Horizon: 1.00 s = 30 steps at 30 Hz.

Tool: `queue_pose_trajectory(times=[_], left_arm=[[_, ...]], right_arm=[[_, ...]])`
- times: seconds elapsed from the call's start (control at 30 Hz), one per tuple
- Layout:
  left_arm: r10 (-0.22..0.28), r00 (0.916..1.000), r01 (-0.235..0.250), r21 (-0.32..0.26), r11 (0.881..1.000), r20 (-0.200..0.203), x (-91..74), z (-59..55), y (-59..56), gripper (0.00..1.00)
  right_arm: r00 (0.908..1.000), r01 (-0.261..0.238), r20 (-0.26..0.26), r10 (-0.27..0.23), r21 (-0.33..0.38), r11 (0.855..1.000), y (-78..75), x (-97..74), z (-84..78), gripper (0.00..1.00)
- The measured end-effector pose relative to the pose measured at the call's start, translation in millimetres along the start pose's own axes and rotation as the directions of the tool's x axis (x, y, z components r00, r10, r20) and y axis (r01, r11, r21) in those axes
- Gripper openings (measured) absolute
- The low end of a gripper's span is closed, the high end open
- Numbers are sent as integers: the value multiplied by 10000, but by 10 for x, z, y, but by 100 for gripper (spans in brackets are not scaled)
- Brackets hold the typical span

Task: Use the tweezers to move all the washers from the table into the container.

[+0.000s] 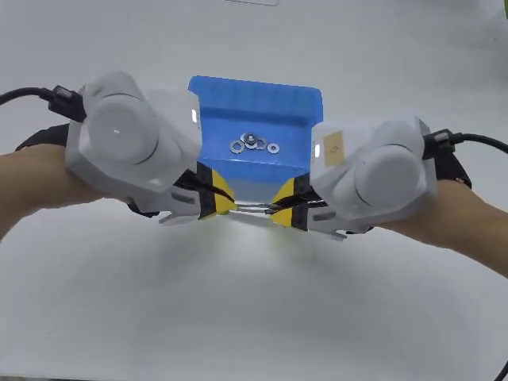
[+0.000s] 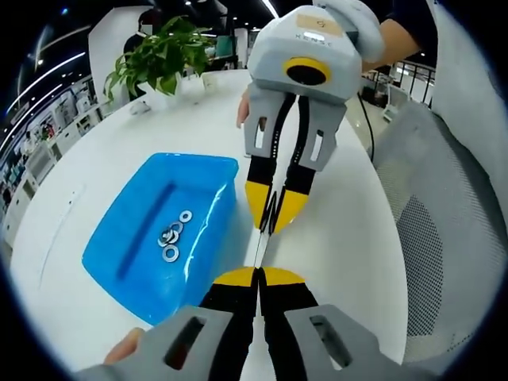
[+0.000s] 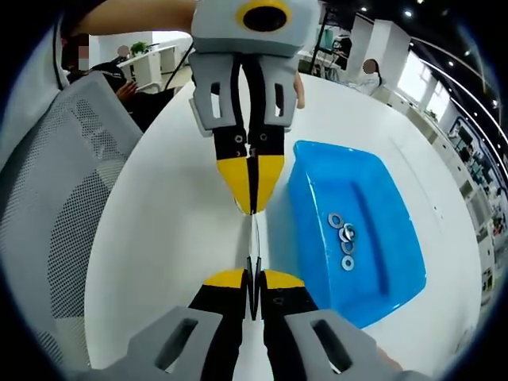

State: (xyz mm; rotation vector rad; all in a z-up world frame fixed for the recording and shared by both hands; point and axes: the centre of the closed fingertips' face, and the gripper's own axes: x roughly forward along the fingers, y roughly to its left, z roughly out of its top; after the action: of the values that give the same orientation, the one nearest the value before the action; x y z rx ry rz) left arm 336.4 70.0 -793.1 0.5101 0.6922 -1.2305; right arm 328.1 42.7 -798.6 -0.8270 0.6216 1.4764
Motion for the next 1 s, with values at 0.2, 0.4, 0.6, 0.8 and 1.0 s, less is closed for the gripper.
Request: queue_pose_trajectory(times=[0.2, 0.4, 0.6, 0.8, 1.0], left_arm=[[224, 9997, -225, -126, 9997, -62, -32, -2, -39, 5], [563, 9984, -566, -866, 9946, -54, -118, -14, -69, 5], [973, 9950, -997, -1493, 9838, -231, -232, -100, -107, 10], [2168, 9762, -2123, -1891, 9587, 36, -492, -102, -30, 18], [3998, 9160, -3633, -3551, 8613, 325, -729, -172, -92, 21]], right_arm=[[9996, -22, -271, 23, 3, 10000, 5, 32, -123, 9], [9993, -7, -361, 17, 266, 9996, -2, 26, -178, 11], [9987, 310, -432, -267, 1014, 9944, -59, 35, -221, 17], [9969, 775, -260, -744, 1526, 9852, -63, -90, -208, 19], [9741, 1758, 953, -2048, 2498, 9522, -10, -619, 17, 22]])
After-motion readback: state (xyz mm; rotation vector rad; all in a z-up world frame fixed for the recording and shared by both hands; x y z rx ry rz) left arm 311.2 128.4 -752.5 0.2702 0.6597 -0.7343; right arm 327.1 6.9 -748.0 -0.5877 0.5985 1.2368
